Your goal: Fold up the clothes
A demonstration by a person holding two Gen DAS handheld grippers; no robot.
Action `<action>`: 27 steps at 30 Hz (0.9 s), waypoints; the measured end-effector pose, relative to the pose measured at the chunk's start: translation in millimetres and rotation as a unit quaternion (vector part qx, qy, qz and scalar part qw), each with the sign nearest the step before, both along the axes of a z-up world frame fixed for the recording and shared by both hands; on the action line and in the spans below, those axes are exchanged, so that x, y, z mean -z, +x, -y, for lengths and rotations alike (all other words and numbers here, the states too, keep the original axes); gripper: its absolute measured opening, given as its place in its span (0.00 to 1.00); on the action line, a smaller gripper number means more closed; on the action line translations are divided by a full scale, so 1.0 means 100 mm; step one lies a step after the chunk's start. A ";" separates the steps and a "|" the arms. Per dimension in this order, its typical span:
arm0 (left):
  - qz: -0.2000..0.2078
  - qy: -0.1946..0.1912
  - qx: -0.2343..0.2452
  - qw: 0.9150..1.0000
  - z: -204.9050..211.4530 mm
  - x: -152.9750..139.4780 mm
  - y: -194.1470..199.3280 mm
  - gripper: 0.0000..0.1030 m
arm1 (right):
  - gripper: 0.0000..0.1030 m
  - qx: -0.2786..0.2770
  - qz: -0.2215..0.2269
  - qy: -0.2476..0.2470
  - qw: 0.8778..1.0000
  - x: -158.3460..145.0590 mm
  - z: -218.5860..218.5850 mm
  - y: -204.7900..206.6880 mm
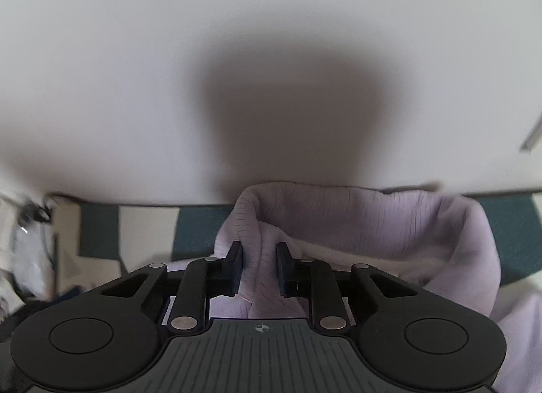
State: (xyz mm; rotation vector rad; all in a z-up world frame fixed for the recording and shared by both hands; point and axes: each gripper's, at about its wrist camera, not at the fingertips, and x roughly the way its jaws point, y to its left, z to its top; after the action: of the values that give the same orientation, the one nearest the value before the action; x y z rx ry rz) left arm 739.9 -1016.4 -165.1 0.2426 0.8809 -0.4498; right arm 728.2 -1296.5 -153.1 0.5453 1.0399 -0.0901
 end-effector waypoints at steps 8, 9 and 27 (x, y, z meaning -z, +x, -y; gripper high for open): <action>0.012 -0.026 -0.071 0.997 -0.24 0.01 0.10 0.01 | 0.11 0.003 0.117 0.041 0.992 -0.13 0.28 -0.39; 0.012 -0.015 -0.071 0.997 -0.22 0.05 0.12 0.01 | 0.11 0.002 0.112 0.034 0.993 -0.05 0.27 -0.36; 0.025 -0.042 -0.011 0.999 0.09 -0.33 -0.50 0.31 | 0.42 0.111 0.169 0.010 0.979 -0.47 0.75 -0.95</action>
State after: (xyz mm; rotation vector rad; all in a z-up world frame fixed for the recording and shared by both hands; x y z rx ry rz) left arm 689.6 -1025.5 -131.8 0.1672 0.8136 -0.4578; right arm 633.1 -1371.2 -106.1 0.6675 0.6464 -0.1778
